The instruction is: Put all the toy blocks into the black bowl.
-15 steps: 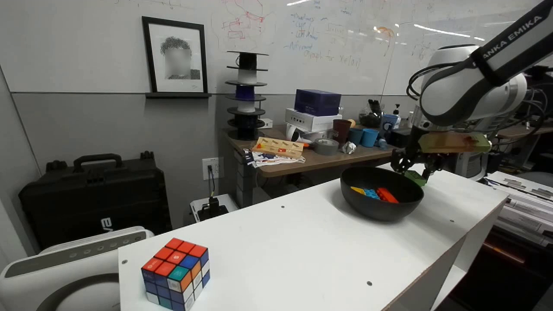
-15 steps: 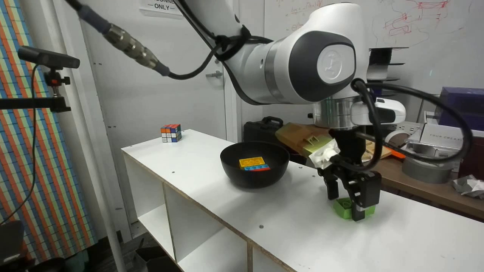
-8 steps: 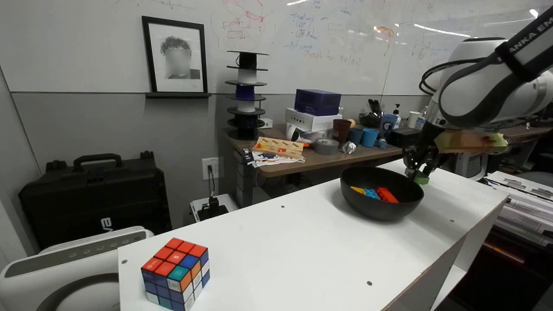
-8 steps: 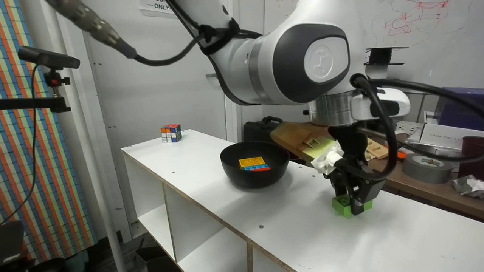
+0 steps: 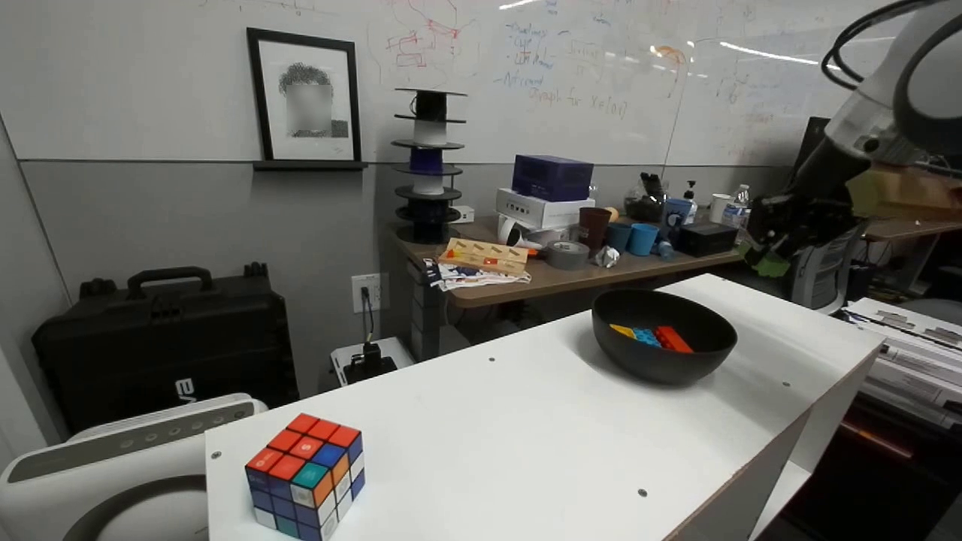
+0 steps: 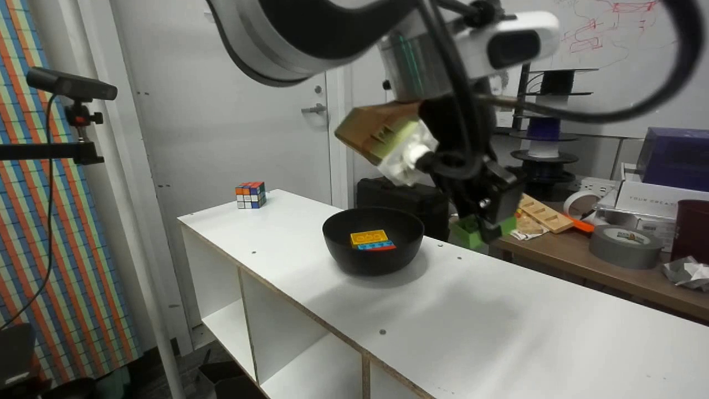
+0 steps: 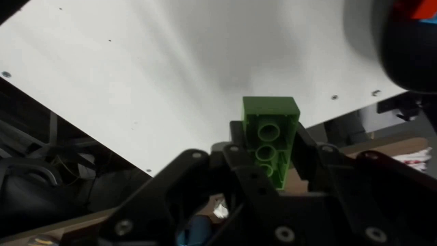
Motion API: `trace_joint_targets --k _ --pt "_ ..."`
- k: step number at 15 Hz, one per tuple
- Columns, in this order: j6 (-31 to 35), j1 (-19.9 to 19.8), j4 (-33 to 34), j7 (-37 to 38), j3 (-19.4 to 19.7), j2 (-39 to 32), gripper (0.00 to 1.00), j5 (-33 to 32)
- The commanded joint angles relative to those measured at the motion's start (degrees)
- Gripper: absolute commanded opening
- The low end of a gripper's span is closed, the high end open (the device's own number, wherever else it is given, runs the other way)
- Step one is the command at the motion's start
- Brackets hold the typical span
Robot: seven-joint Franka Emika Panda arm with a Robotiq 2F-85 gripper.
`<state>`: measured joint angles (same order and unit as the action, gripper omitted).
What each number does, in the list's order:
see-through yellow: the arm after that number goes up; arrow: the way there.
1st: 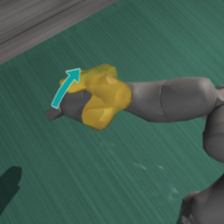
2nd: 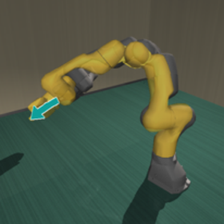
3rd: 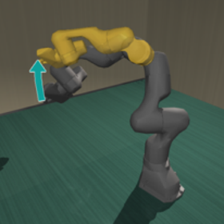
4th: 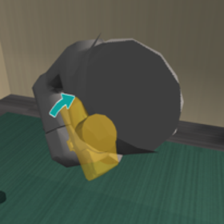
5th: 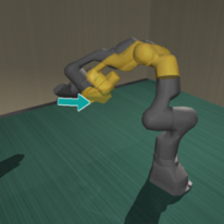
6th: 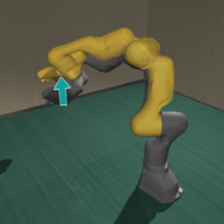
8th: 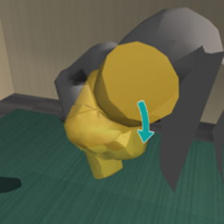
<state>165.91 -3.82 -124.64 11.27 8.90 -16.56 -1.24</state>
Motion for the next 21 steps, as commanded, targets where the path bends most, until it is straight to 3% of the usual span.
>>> trace_joint_targets --k 1,5,9,12,13,16,18,19,21 --pt "5.91 0.55 -10.26 -4.63 -6.61 11.94 0.11 5.94" --pt "2.34 0.96 -6.16 -13.07 -17.77 10.43 0.11 21.77" --pt "-0.23 -0.01 -3.53 -16.96 -21.54 6.27 0.11 28.4" --pt "-0.79 0.02 -3.8 -13.33 -18.37 4.23 0.11 23.94" --pt "-1.04 1.93 -4.15 -9.09 -14.66 3.73 0.11 19.85" --pt "-3.38 2.93 -2.16 -2.39 -9.12 0.31 0.11 12.89" --pt "-4.73 2.83 -0.51 -1.59 -8.66 -1.41 0.11 12.4" --pt "-4.33 2.51 0.35 -2.05 -9.18 -2.45 0.26 13.14" --pt "-4.3 2.14 1.95 -3.24 -10.86 -3.62 0.18 14.7"
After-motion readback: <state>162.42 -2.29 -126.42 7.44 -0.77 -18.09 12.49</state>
